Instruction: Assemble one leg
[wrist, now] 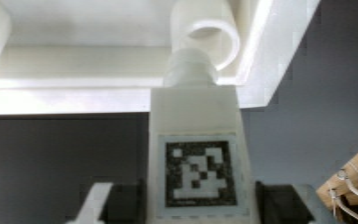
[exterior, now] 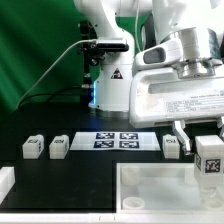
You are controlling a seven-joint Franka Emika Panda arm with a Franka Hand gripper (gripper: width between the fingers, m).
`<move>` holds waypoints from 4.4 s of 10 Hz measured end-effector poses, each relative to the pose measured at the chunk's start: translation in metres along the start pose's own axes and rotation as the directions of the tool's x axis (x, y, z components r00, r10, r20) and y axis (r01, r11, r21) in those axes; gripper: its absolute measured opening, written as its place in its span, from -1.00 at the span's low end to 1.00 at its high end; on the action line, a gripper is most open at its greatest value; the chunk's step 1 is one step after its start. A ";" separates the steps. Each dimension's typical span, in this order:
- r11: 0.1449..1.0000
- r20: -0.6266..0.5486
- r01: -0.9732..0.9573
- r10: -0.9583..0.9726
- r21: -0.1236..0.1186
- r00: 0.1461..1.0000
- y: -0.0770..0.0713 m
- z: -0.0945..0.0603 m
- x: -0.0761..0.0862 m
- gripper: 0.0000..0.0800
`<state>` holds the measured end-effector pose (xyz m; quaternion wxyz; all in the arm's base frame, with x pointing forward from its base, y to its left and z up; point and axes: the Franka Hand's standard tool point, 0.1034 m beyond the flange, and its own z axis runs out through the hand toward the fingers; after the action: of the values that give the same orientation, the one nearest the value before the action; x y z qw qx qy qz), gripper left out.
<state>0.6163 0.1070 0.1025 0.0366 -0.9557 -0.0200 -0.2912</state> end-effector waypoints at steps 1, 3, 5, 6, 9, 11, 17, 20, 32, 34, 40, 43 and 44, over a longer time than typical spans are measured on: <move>1.000 -0.001 0.000 0.000 0.000 1.000 0.000 0.002 0.001 -0.27; 1.000 0.005 0.004 -0.004 0.003 1.000 -0.003 0.006 -0.003 -0.27; 1.000 -0.011 0.006 -0.006 0.002 1.000 -0.004 0.008 -0.003 -0.27; 1.000 -0.033 0.009 -0.009 0.002 0.999 -0.005 0.009 -0.003 -0.27; 1.000 -0.040 0.021 -0.020 0.009 0.999 -0.014 0.010 -0.005 -0.27; 1.000 -0.039 0.026 -0.026 0.015 0.999 -0.021 0.009 -0.007 -0.27; 0.999 -0.004 0.051 -0.051 0.003 0.999 -0.010 0.009 -0.019 -0.27; 0.999 0.001 0.050 -0.050 0.002 0.999 -0.009 0.014 -0.023 -0.27; 1.000 0.006 0.020 -0.020 -0.011 1.000 -0.010 0.016 -0.024 0.62; 1.000 0.006 0.020 -0.020 -0.011 1.000 -0.010 0.016 -0.024 0.62; 0.999 0.339 -0.024 0.011 0.033 0.941 -0.012 -0.015 0.001 0.62; 0.998 0.576 -0.052 0.017 0.045 0.817 -0.013 0.000 -0.007 0.62; 0.998 0.641 -0.051 0.008 0.048 0.767 -0.012 0.004 -0.007 0.62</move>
Offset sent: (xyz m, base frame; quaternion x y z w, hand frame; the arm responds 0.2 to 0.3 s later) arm -0.0002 0.0089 -0.0100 0.0005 0.0139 0.0169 0.9998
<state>0.6119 0.1196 0.0955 0.0620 -0.9963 -0.0252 0.0534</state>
